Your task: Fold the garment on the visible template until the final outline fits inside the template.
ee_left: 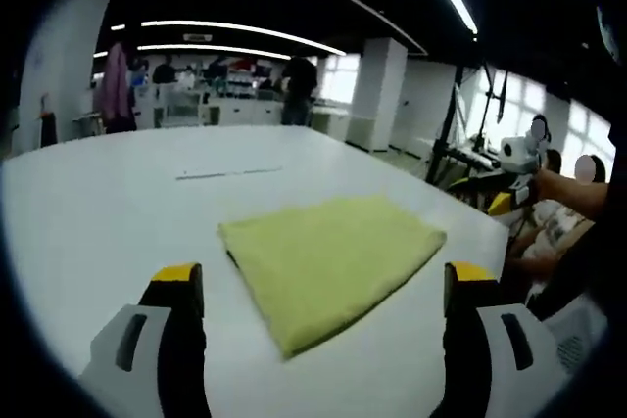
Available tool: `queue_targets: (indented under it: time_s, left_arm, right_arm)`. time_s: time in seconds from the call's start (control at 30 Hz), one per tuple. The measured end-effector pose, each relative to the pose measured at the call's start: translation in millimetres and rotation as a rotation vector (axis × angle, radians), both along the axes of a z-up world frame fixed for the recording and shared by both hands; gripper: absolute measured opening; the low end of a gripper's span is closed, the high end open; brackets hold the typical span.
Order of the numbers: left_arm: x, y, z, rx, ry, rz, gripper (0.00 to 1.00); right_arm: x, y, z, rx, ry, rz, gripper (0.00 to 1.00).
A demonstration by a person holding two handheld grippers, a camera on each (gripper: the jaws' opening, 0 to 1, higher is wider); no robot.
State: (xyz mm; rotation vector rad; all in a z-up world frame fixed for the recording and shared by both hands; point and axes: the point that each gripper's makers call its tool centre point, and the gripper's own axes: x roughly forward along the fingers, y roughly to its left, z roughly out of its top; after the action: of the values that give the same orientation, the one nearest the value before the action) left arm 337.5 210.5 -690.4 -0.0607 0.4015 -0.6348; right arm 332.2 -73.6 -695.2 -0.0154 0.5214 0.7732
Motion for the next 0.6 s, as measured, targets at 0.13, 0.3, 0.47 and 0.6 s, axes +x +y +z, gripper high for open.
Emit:
queue_targets:
  time_s: [0.13,0.3,0.47,0.6]
  left_arm:
    - [-1.6,4.0,-5.1,0.016,0.003,0.011,0.99]
    - [-0.4,10.0,-9.1,0.036,0.009,0.025,0.99]
    - [3.1,18.0,-10.8,0.046,0.019,0.047,0.98]
    - [2.7,22.0,-12.9,0.065,0.023,0.047,0.97]
  right_arm:
    - [2.2,-4.4,-2.0,-0.01,-0.005,-0.022,0.99]
    - [3.0,-2.7,-2.9,-0.025,-0.019,-0.026,0.99]
    - [2.7,-1.2,-3.5,-0.034,-0.023,-0.008,0.99]
    - [4.8,-0.6,-1.5,-0.03,-0.029,-0.011,0.98]
